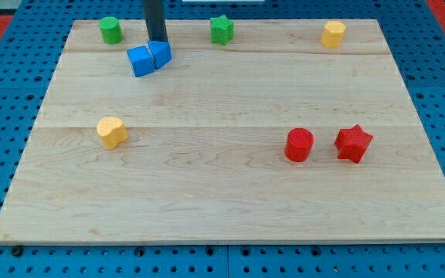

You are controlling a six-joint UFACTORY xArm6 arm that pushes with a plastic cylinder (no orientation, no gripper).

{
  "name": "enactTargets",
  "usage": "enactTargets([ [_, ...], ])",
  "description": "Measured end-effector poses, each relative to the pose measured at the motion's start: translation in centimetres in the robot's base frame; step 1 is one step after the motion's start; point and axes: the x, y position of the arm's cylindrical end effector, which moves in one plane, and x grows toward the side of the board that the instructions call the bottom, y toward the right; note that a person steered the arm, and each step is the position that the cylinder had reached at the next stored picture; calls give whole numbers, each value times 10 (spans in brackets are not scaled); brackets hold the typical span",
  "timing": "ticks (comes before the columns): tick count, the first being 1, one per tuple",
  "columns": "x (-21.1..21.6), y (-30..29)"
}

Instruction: Push the blue triangle closer to the green star

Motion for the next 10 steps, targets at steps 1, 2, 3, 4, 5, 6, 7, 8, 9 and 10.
enactTargets([
  [1,0,-23],
  [2,0,-41],
  [3,7,-47],
  [4,16,-46],
  [5,16,-46],
  [6,26,-37],
  [7,38,-23],
  [8,41,-10],
  [9,41,-10],
  [10,39,-6],
])
